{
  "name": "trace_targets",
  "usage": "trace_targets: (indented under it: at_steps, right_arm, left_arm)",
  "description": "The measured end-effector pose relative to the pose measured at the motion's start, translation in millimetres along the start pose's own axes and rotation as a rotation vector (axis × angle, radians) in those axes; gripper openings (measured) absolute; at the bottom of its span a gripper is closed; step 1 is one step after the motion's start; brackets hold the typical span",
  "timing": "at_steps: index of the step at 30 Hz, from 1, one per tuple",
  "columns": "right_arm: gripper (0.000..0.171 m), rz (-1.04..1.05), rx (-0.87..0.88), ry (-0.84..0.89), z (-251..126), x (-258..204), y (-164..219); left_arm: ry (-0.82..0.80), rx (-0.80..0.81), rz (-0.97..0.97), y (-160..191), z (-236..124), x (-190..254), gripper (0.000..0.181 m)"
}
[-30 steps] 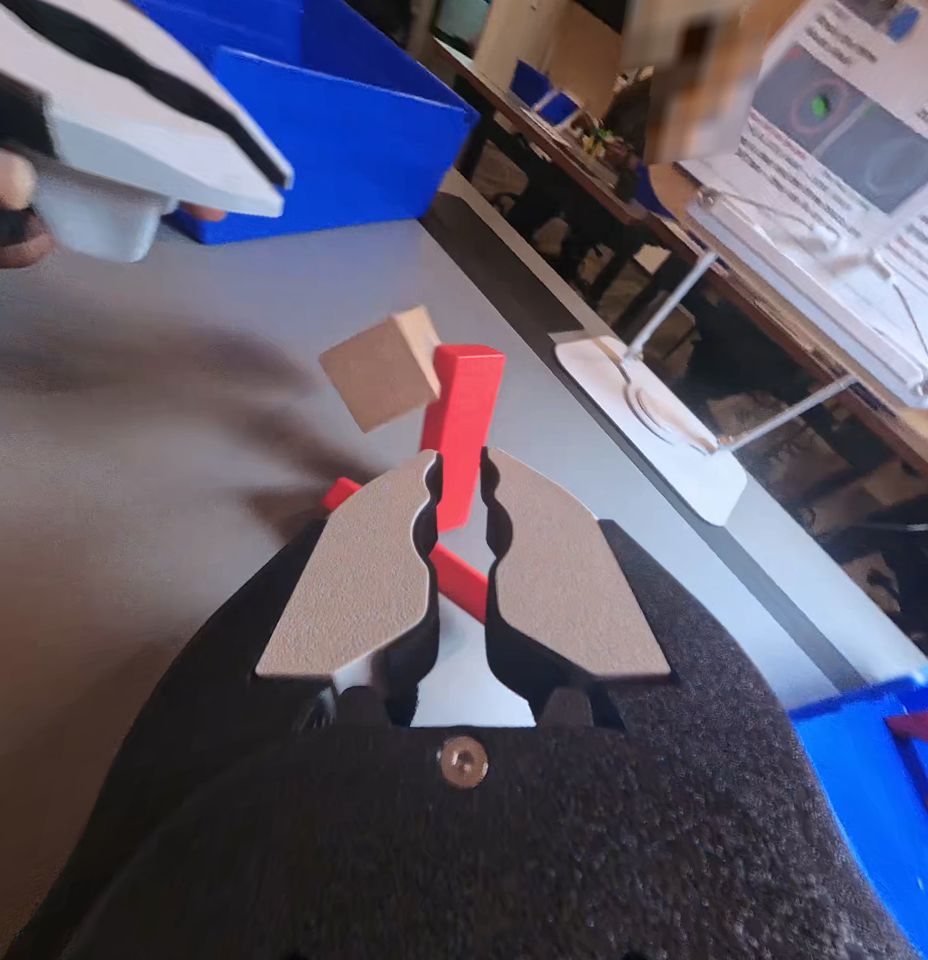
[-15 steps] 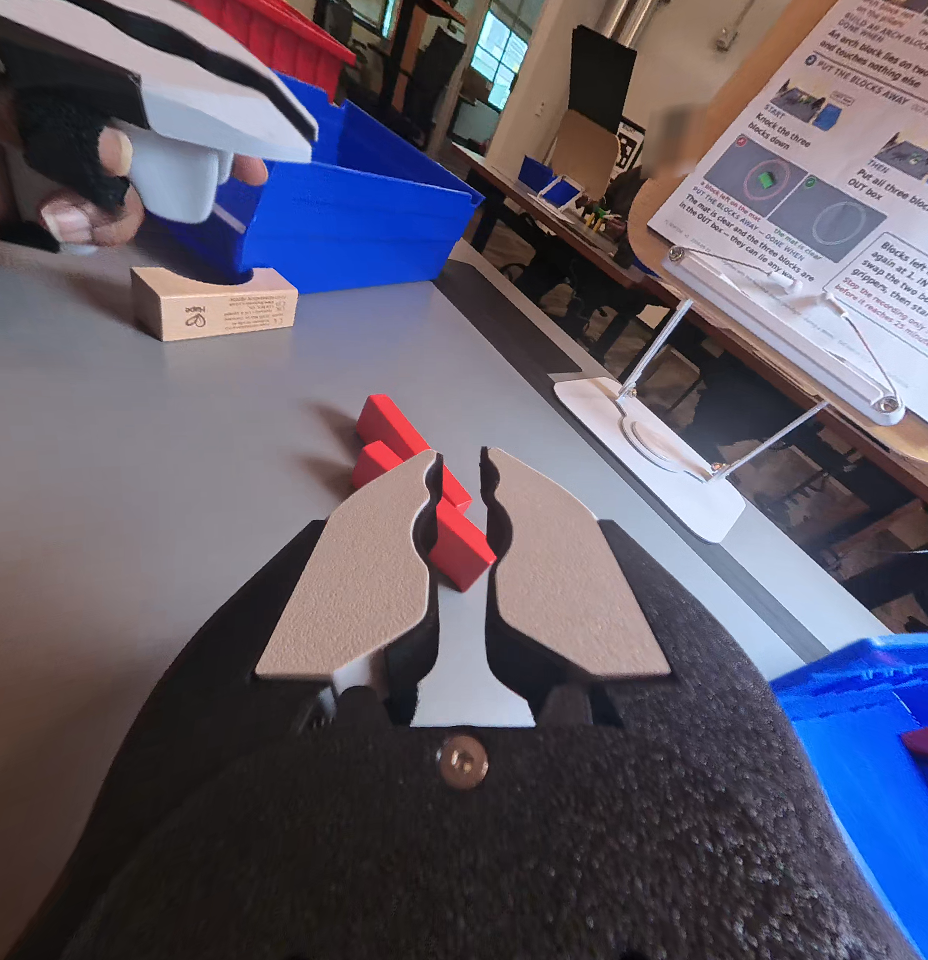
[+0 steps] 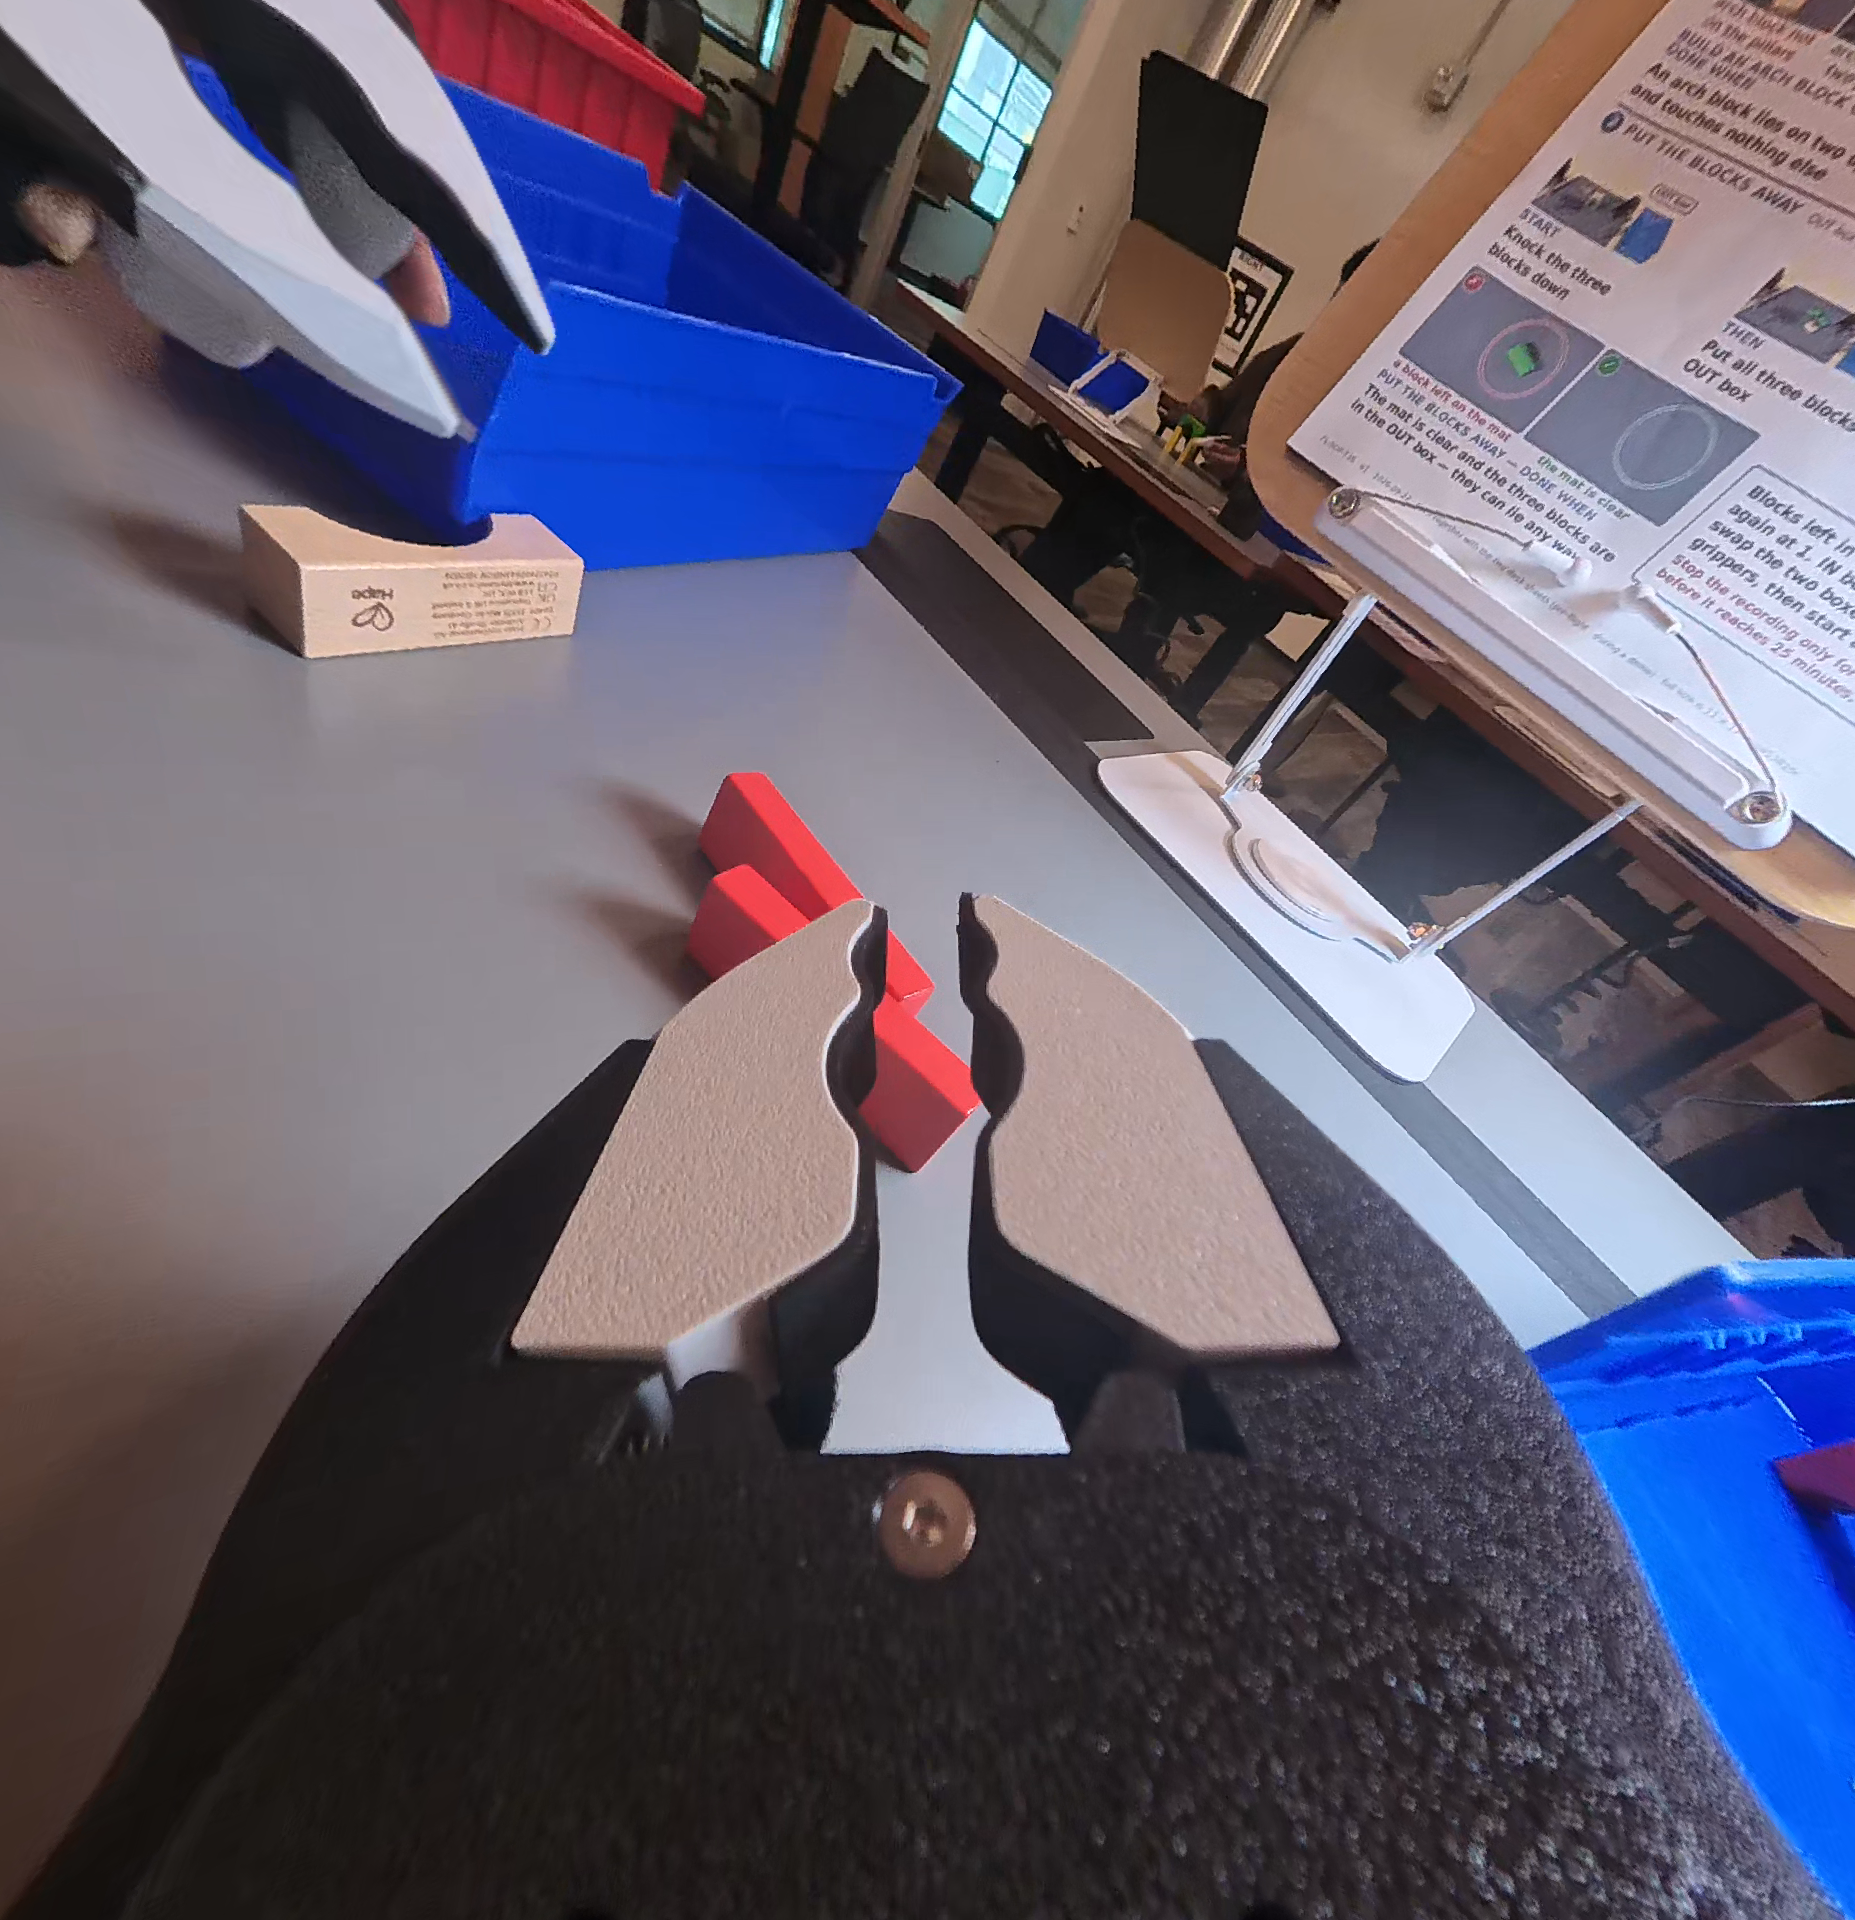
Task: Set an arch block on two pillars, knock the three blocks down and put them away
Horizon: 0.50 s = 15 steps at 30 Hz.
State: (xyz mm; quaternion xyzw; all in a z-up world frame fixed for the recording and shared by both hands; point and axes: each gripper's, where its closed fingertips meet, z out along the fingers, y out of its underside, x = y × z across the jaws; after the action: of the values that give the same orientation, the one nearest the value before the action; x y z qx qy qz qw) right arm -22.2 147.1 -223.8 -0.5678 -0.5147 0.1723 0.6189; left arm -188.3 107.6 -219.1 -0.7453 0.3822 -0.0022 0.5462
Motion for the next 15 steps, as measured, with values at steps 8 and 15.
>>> trace_targets:
  at_steps: [8, 15]
  right_arm:
    - [0.013, 0.009, -0.019, 0.001, 1.7, 2.7, 4.8]
    - [0.013, 0.004, -0.017, -0.047, 2.4, -7.2, 4.1]
  left_arm:
    - [0.278, -0.374, 0.051, 60.8, -24.8, 35.1, 0.064]
    - [0.207, -0.417, 0.141, 77.2, 3.3, 35.7, 0.023]
